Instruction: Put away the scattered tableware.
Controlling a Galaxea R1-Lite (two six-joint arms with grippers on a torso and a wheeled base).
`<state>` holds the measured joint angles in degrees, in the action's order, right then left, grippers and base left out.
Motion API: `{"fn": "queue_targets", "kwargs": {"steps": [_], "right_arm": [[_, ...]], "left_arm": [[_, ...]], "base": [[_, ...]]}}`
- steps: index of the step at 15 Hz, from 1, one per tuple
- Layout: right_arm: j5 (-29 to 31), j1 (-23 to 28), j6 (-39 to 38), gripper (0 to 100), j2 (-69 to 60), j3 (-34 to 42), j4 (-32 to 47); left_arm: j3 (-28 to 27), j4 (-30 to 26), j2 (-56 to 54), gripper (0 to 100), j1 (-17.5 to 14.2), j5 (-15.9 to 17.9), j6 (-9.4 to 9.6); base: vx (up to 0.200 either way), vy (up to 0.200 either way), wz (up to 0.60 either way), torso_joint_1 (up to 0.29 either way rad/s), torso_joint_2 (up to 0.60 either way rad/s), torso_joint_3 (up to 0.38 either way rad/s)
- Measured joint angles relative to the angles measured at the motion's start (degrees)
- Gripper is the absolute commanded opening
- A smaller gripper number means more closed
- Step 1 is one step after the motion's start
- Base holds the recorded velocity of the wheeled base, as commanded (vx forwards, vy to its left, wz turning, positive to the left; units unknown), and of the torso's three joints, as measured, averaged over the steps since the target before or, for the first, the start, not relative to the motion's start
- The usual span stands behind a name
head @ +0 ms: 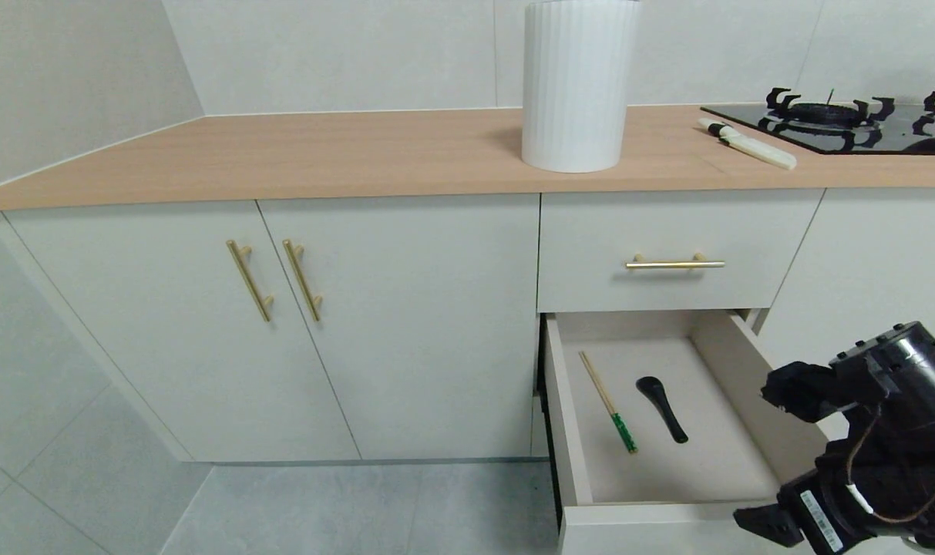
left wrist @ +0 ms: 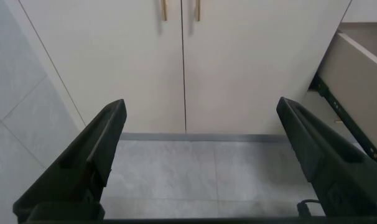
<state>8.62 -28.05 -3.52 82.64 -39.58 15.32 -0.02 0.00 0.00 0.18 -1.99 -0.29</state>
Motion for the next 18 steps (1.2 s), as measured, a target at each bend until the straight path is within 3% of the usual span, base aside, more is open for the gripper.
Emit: {"fn": "queue_targets", "kwargs": {"steps": [5,10,15,18], "right_arm": [[-0.09,-4.74,6.94,100,-1.96,1.96,7.89],[-0.11,-6.49,16.25,100,-2.33,7.69,8.68],[0.27,-6.51,15.42,100,2.36,8.24,7.91],[0.77,-6.40,9.98,100,5.51,7.51,5.75]], "left_arm": [[0.02,0.00,0.00,100,0.00,-0.01,0.00],[0.02,0.00,0.00,100,0.00,-0.01,0.02],[0.00,0.00,0.00,100,0.00,0.00,0.00],[0.02,0.00,0.00,100,0.00,0.00,0.02]], "base": [[0.000,0.000,0.00,0.000,0.00,0.000],[0.000,0.000,0.00,0.000,0.00,0.000],[0.000,0.000,0.00,0.000,0.00,0.000],[0.000,0.000,0.00,0.000,0.00,0.000]]}}
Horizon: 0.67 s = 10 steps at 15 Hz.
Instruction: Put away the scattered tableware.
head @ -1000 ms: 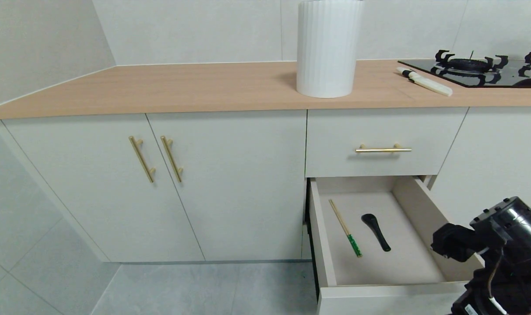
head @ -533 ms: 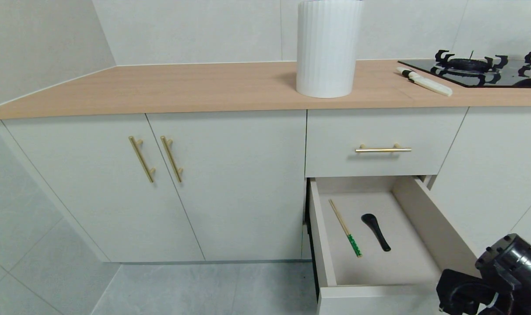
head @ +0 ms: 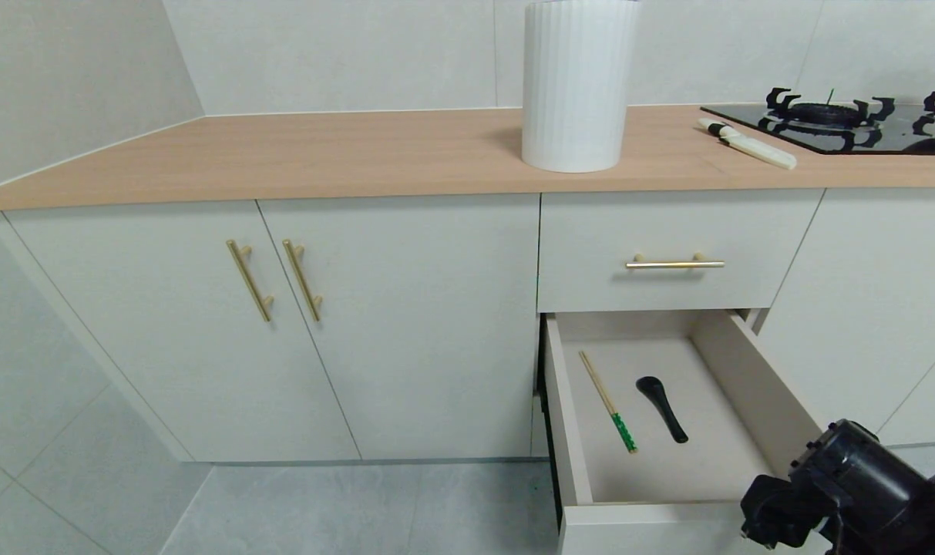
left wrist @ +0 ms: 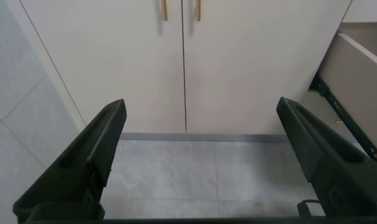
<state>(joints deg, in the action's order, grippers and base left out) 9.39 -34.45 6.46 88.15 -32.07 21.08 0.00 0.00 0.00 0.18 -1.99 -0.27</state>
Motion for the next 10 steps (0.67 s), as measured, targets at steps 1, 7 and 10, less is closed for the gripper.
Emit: {"fn": "queue_targets", "kwargs": {"steps": [1,7,10], "right_arm": [[0.32,0.00,-1.71,100,1.04,-0.45,-0.41],[4.05,0.02,-15.41,100,7.74,-6.51,-1.07],[5.22,0.24,-21.63,100,10.56,-9.94,-2.61]], "left_arm": [[0.00,0.00,0.00,100,0.00,-0.01,0.00],[0.00,0.00,0.00,100,0.00,-0.01,0.02],[0.00,-0.02,0.00,100,0.00,-0.01,-0.02]], "base": [[0.000,0.000,0.00,0.000,0.00,0.000],[0.000,0.000,0.00,0.000,0.00,0.000],[0.000,0.000,0.00,0.000,0.00,0.000]]}}
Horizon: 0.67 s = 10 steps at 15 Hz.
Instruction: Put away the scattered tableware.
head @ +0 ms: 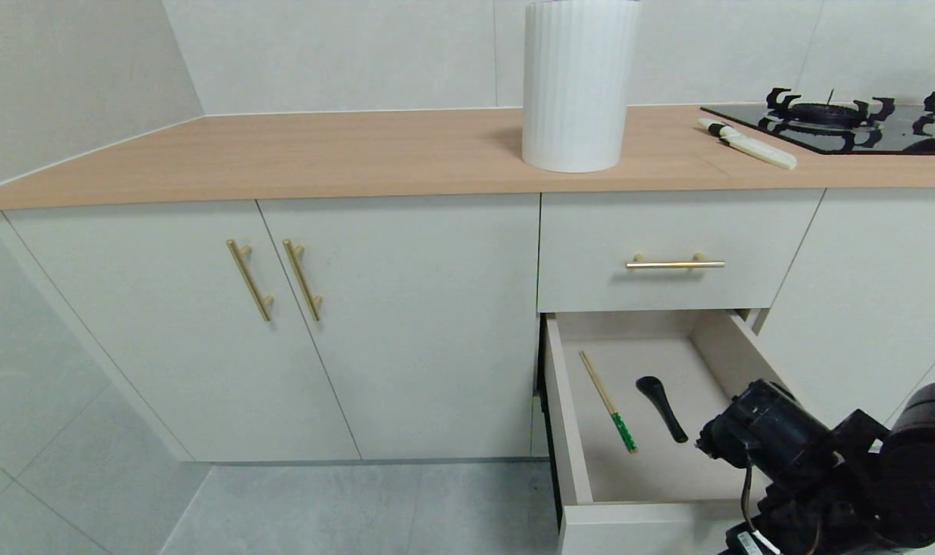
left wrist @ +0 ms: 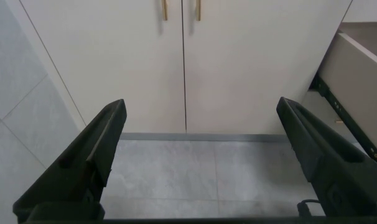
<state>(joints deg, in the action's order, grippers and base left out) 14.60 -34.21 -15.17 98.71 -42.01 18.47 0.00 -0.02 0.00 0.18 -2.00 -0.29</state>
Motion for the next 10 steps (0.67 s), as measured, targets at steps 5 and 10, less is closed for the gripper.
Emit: {"fn": "queue_targets", "kwargs": {"steps": [5,10], "right_arm": [[3.45,2.34,-5.17,100,3.15,-3.06,-9.56],[6.63,3.18,-6.01,100,5.10,-2.72,-17.74]], "left_arm": [[-0.02,0.02,0.00,100,0.00,0.01,0.02],[0.00,0.02,0.00,100,0.00,0.01,0.00]], "base": [[0.000,0.000,0.00,0.000,0.00,0.000],[0.000,0.000,0.00,0.000,0.00,0.000]]}}
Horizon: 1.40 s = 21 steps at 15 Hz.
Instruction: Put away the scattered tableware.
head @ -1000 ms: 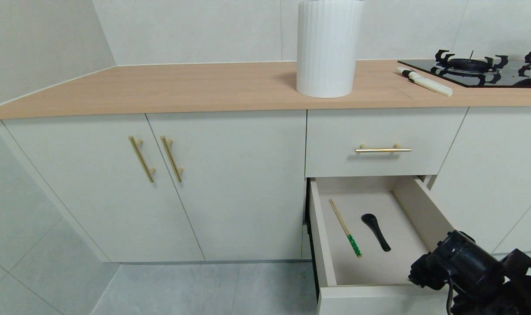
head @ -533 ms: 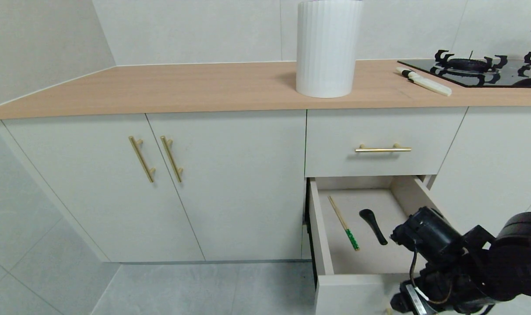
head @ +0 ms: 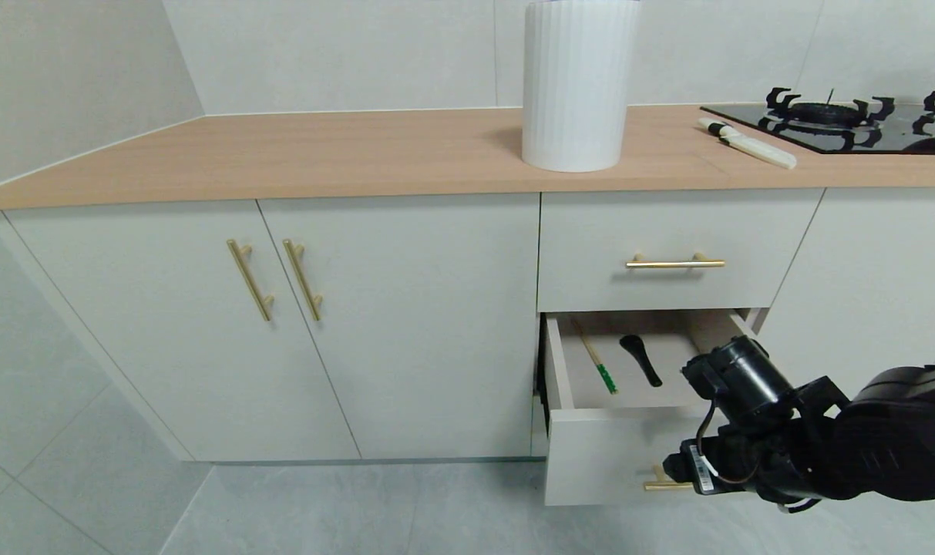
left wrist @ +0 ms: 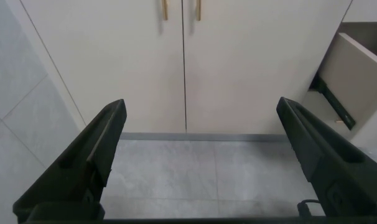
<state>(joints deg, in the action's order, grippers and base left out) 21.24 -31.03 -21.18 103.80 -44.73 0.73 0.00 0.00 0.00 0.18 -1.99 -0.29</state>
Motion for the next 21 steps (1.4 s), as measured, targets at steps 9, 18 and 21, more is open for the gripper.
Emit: {"fn": "queue_targets", "kwargs": {"steps": [9,18,21], "right_arm": [[1.85,4.21,6.10,100,7.66,-3.89,-17.04],[2.38,8.40,6.57,100,21.11,-10.23,-44.90],[2.49,10.33,6.73,100,24.42,-10.37,-48.41]], "left_arm": [[-0.02,0.00,0.00,100,0.00,0.00,0.02],[0.00,0.00,0.00,100,0.00,-0.01,0.02],[0.00,0.00,0.00,100,0.00,-0.01,0.02]], "base": [[0.000,0.000,0.00,0.000,0.00,0.000],[0.000,0.000,0.00,0.000,0.00,0.000],[0.000,0.000,0.00,0.000,0.00,0.000]]}}
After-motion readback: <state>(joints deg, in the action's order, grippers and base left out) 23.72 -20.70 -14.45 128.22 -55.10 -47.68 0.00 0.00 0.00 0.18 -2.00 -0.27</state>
